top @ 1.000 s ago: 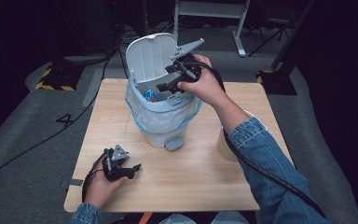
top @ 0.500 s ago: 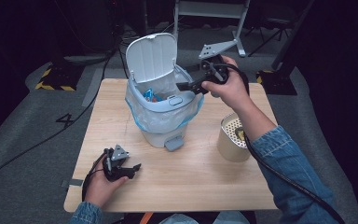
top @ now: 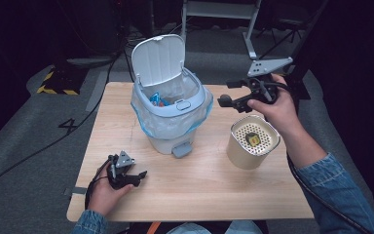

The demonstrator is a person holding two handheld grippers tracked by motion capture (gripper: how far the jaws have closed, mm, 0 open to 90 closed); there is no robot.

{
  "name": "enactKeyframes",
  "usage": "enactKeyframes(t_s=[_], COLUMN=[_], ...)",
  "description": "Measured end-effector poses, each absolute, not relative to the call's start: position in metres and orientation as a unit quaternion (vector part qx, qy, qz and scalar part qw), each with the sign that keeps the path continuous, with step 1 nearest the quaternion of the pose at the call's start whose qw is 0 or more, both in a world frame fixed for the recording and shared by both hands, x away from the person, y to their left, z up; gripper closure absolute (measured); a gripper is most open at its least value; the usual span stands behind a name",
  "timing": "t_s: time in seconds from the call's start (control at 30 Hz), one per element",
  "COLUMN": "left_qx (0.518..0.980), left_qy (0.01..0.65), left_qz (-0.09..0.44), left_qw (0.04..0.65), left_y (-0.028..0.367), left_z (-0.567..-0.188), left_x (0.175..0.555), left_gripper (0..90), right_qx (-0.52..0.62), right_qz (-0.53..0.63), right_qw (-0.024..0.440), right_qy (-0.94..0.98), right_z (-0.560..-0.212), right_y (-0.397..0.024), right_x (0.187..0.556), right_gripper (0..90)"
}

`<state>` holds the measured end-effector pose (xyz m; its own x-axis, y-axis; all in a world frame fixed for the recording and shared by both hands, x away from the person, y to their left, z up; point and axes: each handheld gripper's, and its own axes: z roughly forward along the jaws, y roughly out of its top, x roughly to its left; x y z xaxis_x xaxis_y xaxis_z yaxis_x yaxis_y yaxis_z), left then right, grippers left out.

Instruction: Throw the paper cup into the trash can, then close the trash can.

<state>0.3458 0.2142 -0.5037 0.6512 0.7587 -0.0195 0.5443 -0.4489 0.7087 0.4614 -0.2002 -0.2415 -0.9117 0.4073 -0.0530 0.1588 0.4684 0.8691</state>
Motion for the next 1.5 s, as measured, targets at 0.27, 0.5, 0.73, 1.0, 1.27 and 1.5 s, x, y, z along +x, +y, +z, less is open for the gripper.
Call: enactKeyframes(t_s=[0.27,0.5,0.73,1.0,1.27,1.5], left_qx=[0.843,0.844,0.844,0.836,0.835,0.83], left_qy=[0.378,0.375,0.375,0.398,0.404,0.417], left_qz=[0.151,0.145,0.148,0.156,0.156,0.163], left_qw=[0.353,0.356,0.354,0.343,0.339,0.334], left_y=[0.216,0.219,0.219,0.217,0.214,0.211], left_z=[-0.504,-0.504,-0.504,-0.504,-0.504,-0.504], left_x=[0.348,0.35,0.351,0.352,0.351,0.35], left_gripper=[29.5,29.8,29.3,21.3,17.5,14.7], right_qx=[0.174,0.192,0.218,0.247,0.275,0.308], right_qz=[0.485,0.483,0.484,0.469,0.453,0.446], right_qw=[0.132,0.131,0.123,0.128,0.129,0.091], right_qy=[0.847,0.844,0.838,0.838,0.838,0.835], right_z=[-0.252,-0.267,-0.285,-0.323,-0.367,-0.425], right_y=[-0.244,-0.278,-0.311,-0.35,-0.385,-0.401], right_x=[0.436,0.417,0.402,0.381,0.361,0.356], right_gripper=[24.4,24.3,24.2,24.2,22.0,19.8])
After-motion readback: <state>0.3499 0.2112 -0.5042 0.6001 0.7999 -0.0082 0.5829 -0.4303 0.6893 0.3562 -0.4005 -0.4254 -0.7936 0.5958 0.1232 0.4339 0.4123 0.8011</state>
